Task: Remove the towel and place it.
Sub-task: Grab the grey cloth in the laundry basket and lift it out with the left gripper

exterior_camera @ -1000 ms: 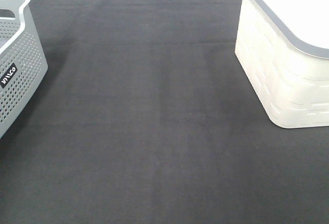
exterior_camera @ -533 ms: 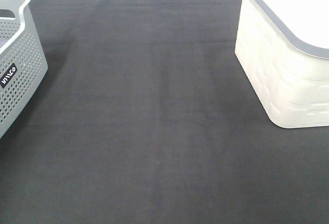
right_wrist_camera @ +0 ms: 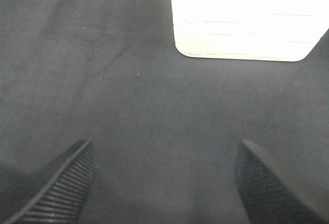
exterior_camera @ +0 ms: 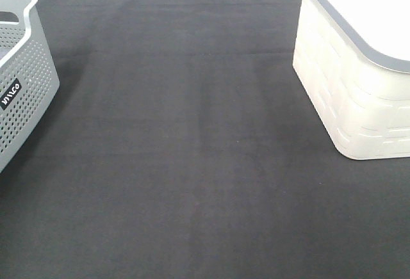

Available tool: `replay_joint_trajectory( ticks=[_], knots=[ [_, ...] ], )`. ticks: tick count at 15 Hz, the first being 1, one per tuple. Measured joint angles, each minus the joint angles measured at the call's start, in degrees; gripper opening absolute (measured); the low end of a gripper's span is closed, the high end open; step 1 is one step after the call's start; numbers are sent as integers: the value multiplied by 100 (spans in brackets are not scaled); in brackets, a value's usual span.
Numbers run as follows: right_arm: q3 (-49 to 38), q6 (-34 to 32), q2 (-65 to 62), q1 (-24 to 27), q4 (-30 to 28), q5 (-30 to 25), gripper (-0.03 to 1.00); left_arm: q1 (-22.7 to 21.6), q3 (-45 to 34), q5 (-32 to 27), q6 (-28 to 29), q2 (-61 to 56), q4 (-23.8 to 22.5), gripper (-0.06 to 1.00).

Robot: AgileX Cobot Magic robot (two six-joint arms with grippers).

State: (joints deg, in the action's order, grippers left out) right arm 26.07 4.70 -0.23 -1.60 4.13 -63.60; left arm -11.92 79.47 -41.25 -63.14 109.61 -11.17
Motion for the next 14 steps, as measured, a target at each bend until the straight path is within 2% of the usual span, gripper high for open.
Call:
replay_joint_trajectory(
  ticks=[2, 3, 4, 6, 9, 14],
  knots=[
    [0, 0, 0, 0, 0, 0, 74, 0, 103, -395, 6, -401, 23, 0],
    [0, 0, 0, 0, 0, 0, 74, 0, 206, -865, 6, -831, 92, 0],
    [0, 0, 0, 0, 0, 0, 74, 0, 229, -1054, 11, -974, 143, 0],
    [0, 0, 0, 0, 0, 0, 74, 0, 246, -1759, 132, -1667, 447, 0],
    [0, 0, 0, 0, 0, 0, 74, 0, 246, -2051, 132, -2429, 756, 0],
    [0, 0, 0, 0, 0, 0, 74, 6, 246, -2011, 235, -3323, 773, 0]
  ],
)
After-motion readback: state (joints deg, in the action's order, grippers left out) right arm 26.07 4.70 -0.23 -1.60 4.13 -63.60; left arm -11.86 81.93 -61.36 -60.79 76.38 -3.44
